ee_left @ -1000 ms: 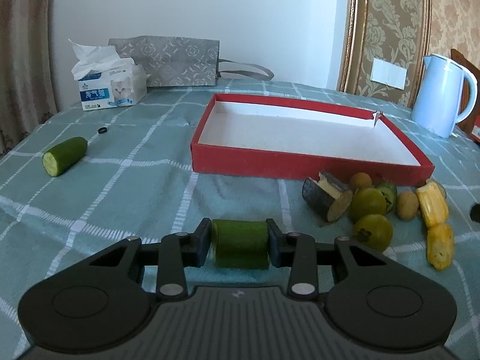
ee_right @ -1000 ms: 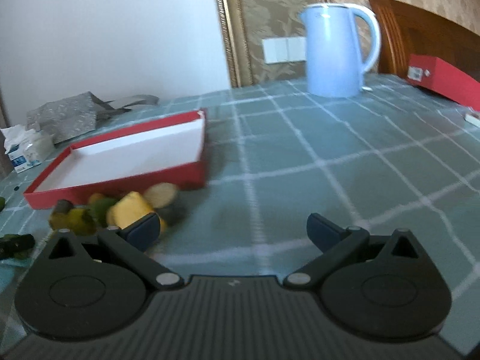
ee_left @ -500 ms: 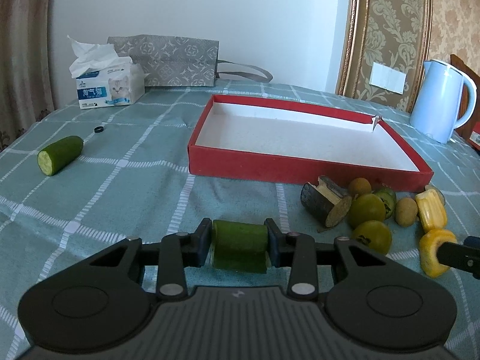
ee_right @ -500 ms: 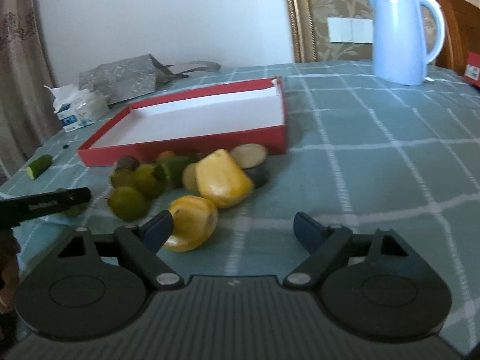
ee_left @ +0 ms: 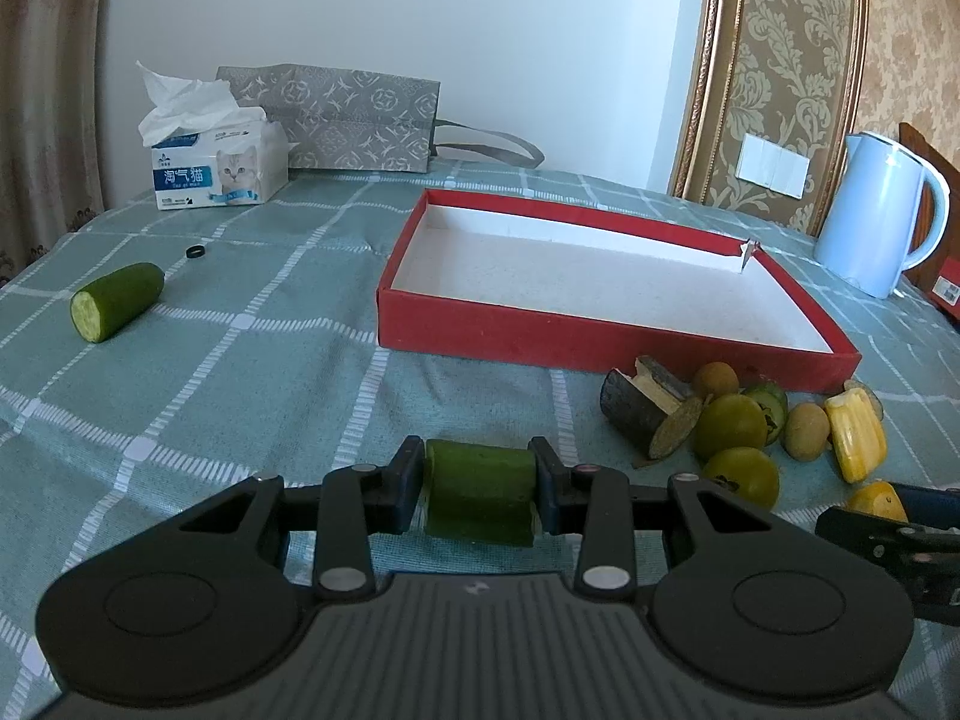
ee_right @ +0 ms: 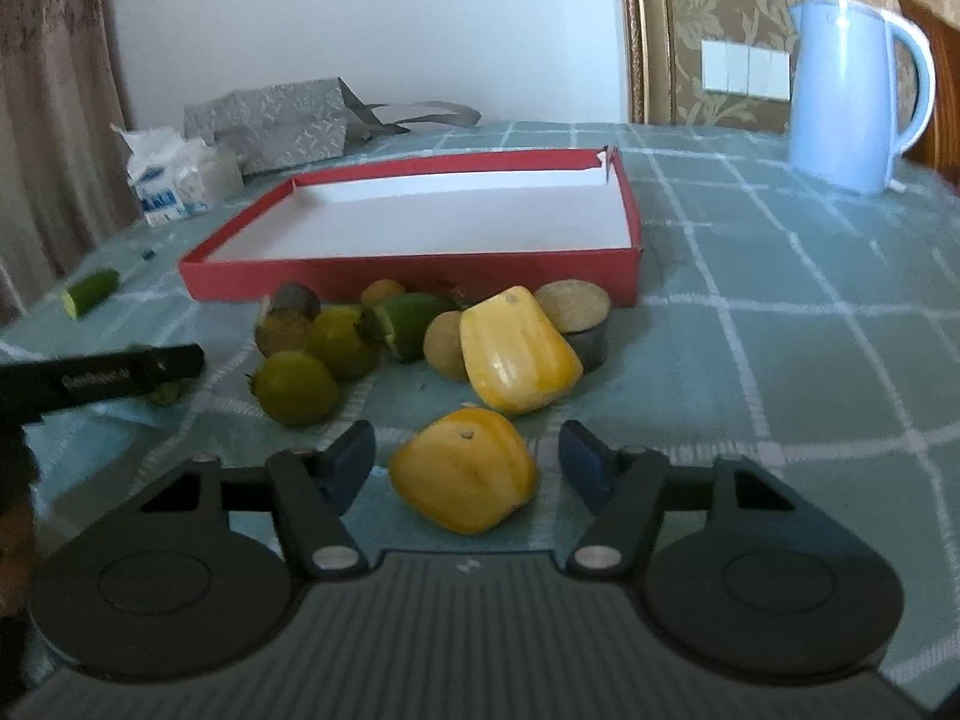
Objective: Organize fruits
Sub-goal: 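Lift the cucumber chunk with the left gripper while the right gripper grasps a jackfruit piece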
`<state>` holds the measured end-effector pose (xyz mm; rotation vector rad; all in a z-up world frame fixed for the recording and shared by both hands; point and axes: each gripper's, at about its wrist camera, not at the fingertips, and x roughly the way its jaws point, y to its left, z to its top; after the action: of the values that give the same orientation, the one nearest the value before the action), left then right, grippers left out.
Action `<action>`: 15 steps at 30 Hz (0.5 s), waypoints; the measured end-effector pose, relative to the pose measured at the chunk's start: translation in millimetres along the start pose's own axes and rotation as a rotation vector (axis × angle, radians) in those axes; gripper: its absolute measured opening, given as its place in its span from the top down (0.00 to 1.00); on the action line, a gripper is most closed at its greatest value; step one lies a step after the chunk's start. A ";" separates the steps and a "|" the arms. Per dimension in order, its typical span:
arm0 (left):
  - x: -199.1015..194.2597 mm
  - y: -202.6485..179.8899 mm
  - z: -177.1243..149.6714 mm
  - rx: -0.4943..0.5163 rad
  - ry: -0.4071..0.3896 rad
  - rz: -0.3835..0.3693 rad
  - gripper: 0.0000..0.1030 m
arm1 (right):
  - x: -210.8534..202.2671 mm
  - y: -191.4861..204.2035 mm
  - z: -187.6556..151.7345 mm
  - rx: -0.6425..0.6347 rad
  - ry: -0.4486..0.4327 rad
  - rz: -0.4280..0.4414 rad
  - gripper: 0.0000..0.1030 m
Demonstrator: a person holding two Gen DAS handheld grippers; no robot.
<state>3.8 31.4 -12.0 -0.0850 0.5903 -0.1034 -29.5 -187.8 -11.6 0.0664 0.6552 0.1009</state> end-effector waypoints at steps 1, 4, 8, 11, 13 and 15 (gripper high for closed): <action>0.0 0.1 0.0 -0.001 0.000 -0.001 0.64 | 0.0 1.8 -0.8 -0.013 -0.001 -0.009 0.40; 0.2 -0.1 0.1 -0.002 0.000 -0.002 0.64 | -0.6 4.2 -1.8 -0.041 -0.006 -0.015 0.54; 0.0 -0.1 -0.1 0.001 0.000 0.001 0.64 | -1.4 5.9 -1.4 -0.073 -0.015 -0.005 0.56; -0.2 -0.7 -0.4 0.003 0.001 0.002 0.64 | -2.8 1.2 -1.8 -0.050 -0.024 0.015 0.56; -0.1 -1.3 -0.4 0.006 0.001 0.004 0.64 | -3.8 -3.3 -1.6 -0.031 -0.027 0.033 0.56; -0.3 -2.0 -0.4 0.011 0.001 0.008 0.64 | -4.8 -7.7 -0.9 -0.002 -0.036 0.051 0.56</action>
<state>3.3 29.5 -12.0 -0.0716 0.5914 -0.0990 -33.3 -195.9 -10.2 0.0825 0.6177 0.1494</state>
